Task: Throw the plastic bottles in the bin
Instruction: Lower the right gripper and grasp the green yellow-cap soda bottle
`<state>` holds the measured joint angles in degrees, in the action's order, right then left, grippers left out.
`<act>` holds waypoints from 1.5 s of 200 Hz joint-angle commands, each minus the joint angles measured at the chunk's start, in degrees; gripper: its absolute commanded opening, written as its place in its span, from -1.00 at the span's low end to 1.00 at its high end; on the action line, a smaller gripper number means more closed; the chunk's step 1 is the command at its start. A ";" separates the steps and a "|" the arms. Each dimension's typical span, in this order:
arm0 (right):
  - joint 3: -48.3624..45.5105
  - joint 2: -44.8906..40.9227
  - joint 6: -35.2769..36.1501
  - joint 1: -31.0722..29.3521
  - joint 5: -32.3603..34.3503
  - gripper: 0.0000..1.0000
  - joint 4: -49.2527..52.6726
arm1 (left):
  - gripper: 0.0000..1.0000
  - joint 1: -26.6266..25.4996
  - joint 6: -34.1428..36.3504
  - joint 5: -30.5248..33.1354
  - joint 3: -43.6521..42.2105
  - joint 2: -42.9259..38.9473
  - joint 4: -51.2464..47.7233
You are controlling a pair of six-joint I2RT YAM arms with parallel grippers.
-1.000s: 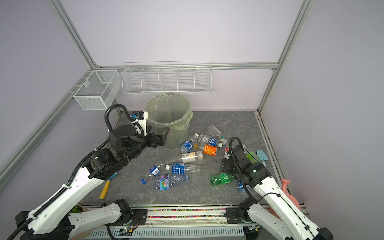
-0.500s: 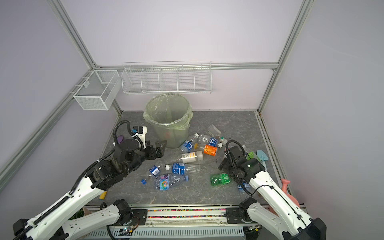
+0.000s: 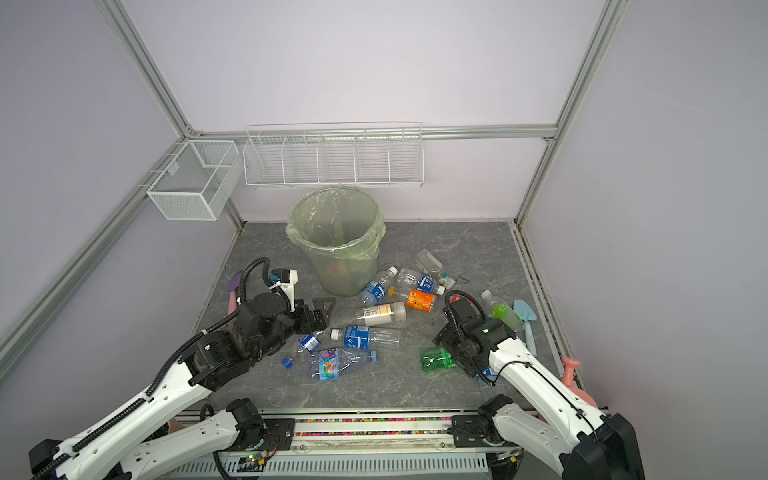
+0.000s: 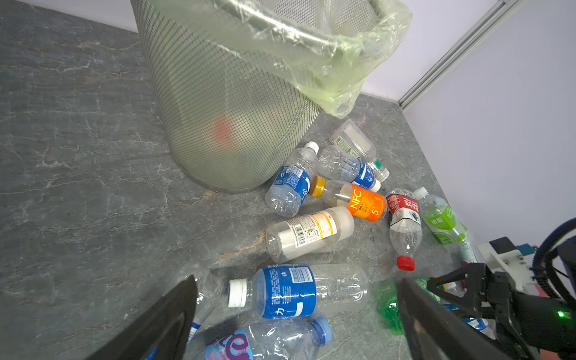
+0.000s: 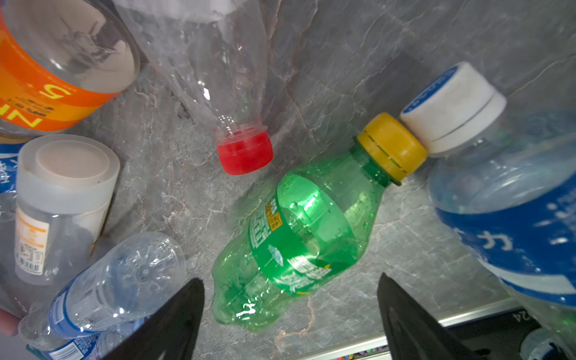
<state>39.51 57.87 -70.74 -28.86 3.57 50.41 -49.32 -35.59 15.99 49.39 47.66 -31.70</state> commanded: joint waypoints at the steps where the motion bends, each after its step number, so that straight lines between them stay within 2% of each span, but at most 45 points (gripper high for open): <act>1: -1.52 1.25 -3.66 0.36 -1.05 0.83 -2.46 | 0.98 -0.64 -1.94 -0.05 -0.60 -1.04 -0.20; 88: -4.57 8.57 -7.12 0.23 -0.41 1.00 -6.89 | 0.99 -0.68 -1.79 0.27 -1.28 -1.38 -0.05; 137: -5.25 12.69 -8.69 -0.21 0.53 0.89 -8.96 | 0.98 -0.69 -2.05 0.03 -1.20 -1.28 0.15; 173: -5.47 15.59 -8.95 -0.90 0.88 0.62 -9.53 | 0.99 -0.65 -2.74 0.23 -2.08 -2.57 -0.20; 227: -6.18 13.90 -10.47 -2.69 3.35 0.18 -8.88 | 0.99 -0.64 -2.53 1.12 -1.63 -3.98 -1.38; 244: -5.77 14.66 -10.03 -2.75 3.22 0.12 -9.02 | 0.99 -0.69 -2.40 1.17 -1.60 -3.97 -1.51; 271: -5.74 15.52 -10.09 -2.93 2.84 -0.09 -9.45 | 0.99 -0.65 -2.20 1.17 -1.47 -3.81 -1.74; 300: -5.35 14.16 -11.26 -4.24 4.19 -0.16 -8.31 | 0.99 -0.69 -1.96 1.24 -1.12 -3.97 -2.22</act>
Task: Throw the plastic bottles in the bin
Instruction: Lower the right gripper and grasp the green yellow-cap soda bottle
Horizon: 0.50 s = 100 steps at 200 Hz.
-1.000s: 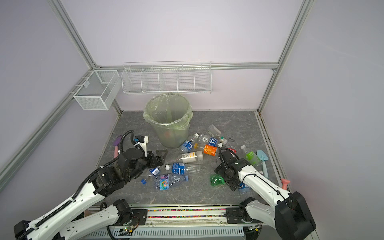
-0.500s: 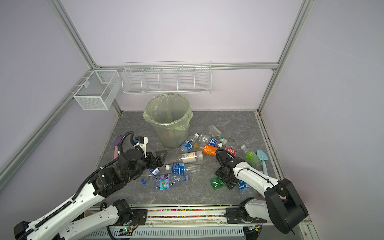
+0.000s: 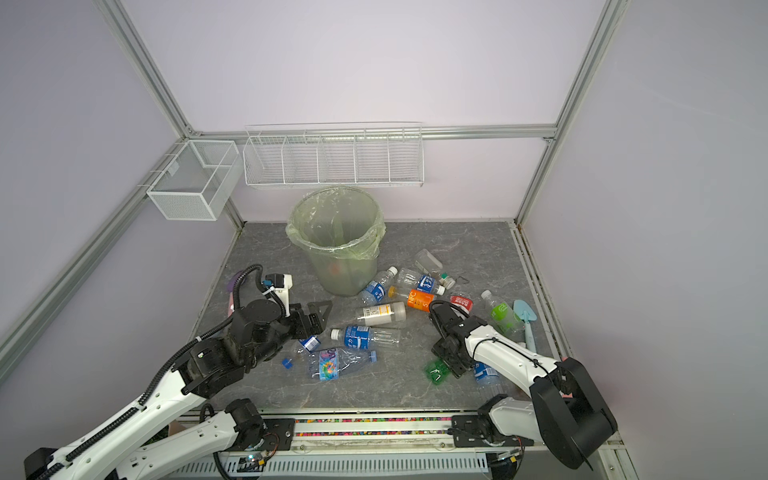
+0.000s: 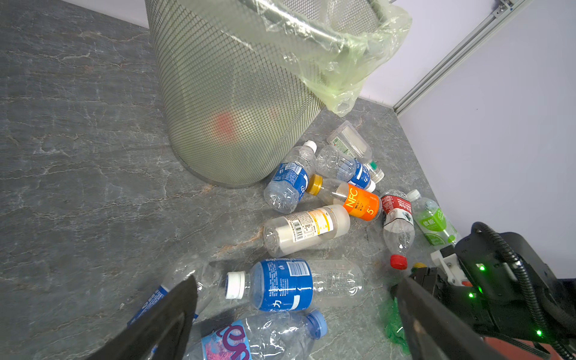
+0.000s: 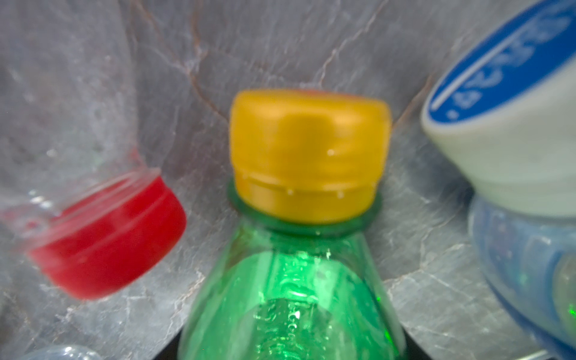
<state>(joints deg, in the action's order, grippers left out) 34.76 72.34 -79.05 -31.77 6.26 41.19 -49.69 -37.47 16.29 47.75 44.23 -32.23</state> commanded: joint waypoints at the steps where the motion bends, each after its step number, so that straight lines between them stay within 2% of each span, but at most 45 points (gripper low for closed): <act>1: -0.59 -0.38 -3.00 -1.35 1.53 -0.17 1.00 | 0.99 -0.32 -0.07 0.98 0.56 -0.54 -1.70; 36: 0.70 -3.59 -3.39 -3.01 3.97 -0.29 3.88 | 0.99 -0.32 -0.41 0.09 0.65 -0.43 -1.90; 58: 1.06 -5.42 -3.32 -3.84 5.95 -0.44 5.66 | 0.99 -0.32 -0.84 0.35 -0.16 -0.72 -1.79; 100: 5.21 -6.80 -1.11 -4.30 8.78 -0.46 11.25 | 0.99 -0.31 -0.61 0.54 -0.09 -0.68 -1.35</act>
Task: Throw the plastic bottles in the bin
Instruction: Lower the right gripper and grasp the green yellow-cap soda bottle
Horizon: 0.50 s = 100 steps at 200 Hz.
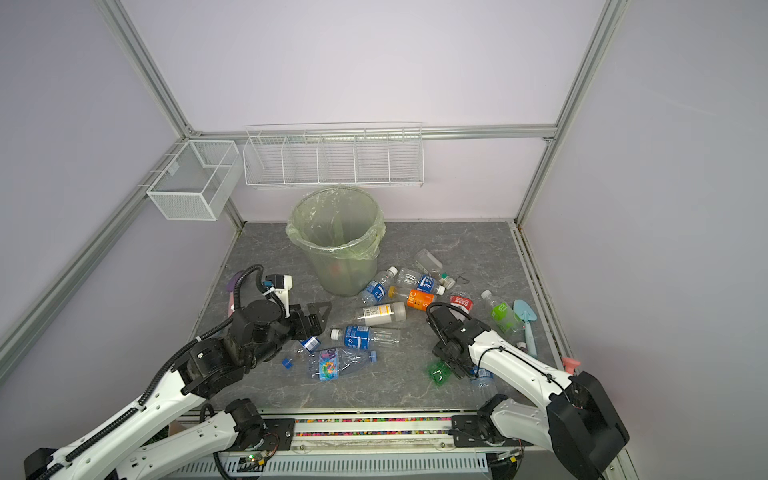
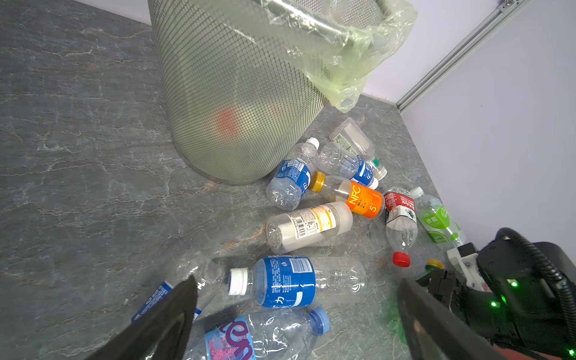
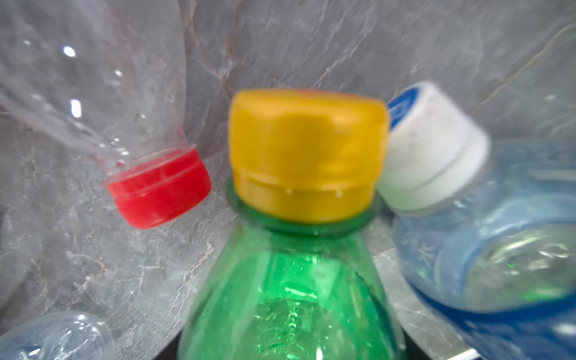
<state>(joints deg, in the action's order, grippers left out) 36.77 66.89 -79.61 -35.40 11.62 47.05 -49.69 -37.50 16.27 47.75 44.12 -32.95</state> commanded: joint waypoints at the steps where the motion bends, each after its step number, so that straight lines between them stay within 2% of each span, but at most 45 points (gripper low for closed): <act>1: 3.41 -1.49 -0.48 -0.76 3.68 -0.45 5.55 | 0.99 -0.31 -0.58 0.54 -0.10 -0.59 -0.63; 51: 10.49 -5.46 3.82 -3.71 11.21 -0.47 12.22 | 0.99 -0.32 -1.13 -0.06 -2.32 0.05 0.15; 85: 19.36 -8.72 13.96 -5.71 15.78 -0.58 12.18 | 0.99 -0.32 -2.23 -0.03 -4.01 -0.62 0.60; 100: 21.80 -11.12 21.61 -7.64 16.57 -0.59 8.36 | 0.99 -0.32 -2.82 -0.02 -4.97 -2.20 0.69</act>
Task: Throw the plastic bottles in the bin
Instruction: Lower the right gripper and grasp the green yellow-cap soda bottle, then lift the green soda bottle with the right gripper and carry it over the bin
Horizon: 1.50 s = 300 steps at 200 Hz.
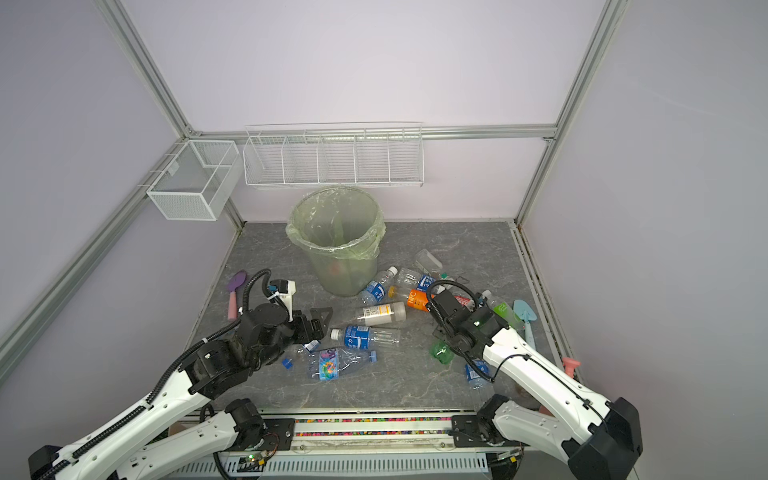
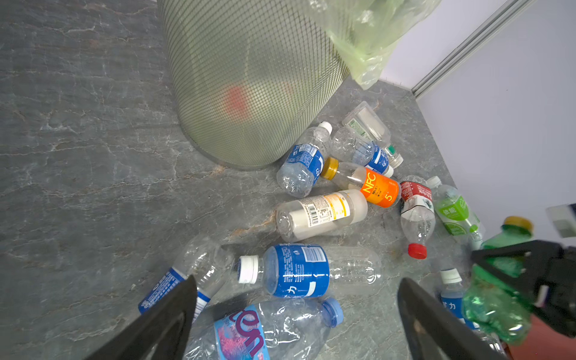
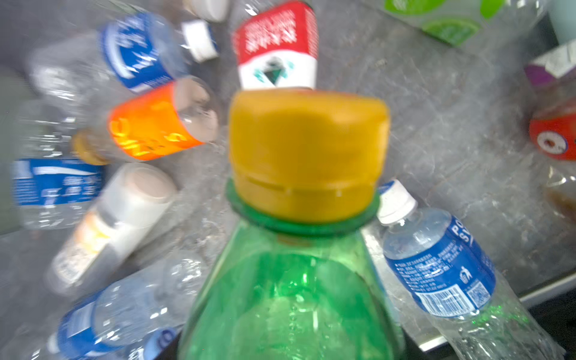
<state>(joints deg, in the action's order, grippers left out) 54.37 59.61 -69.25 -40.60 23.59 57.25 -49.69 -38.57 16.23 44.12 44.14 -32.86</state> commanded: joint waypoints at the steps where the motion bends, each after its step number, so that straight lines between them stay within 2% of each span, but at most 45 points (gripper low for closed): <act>1: 4.27 -3.84 11.87 -2.59 4.56 -0.59 -3.63 | 0.99 -0.32 -1.81 0.03 -1.41 -2.31 0.61; 31: 8.47 -8.51 26.06 -4.79 1.50 -0.79 -14.41 | 0.99 -0.32 -2.72 -0.23 -2.69 -3.39 0.61; 48: 11.33 -8.90 31.85 -5.32 -1.91 -0.86 -17.78 | 0.99 -0.31 -2.82 -0.39 -2.98 -3.64 0.78; 85: 15.58 -7.85 40.06 -6.07 -9.45 -0.86 -22.56 | 1.00 -0.32 -3.36 -0.89 -3.66 -3.72 1.55; 120: 17.95 -6.52 44.03 -6.66 -14.14 -0.86 -24.96 | 1.00 -0.31 -4.25 -2.18 -4.90 -3.71 3.18; 192: 25.49 0.59 50.21 -7.48 -13.61 -0.87 -25.59 | 1.00 -0.32 -6.22 -3.57 -8.73 -6.56 3.83; 246: 40.54 11.82 55.13 -7.48 -12.09 -0.86 -25.81 | 0.99 -0.33 -10.74 -5.92 -13.94 -10.68 5.00; 300: 53.33 19.71 58.94 -7.84 -11.91 -0.86 -29.63 | 0.99 -0.32 -11.27 -6.77 -15.19 -13.00 4.51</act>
<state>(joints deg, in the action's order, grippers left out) 102.65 76.62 -13.74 -48.01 10.94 31.57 -49.69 -48.40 10.11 29.28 32.16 -28.56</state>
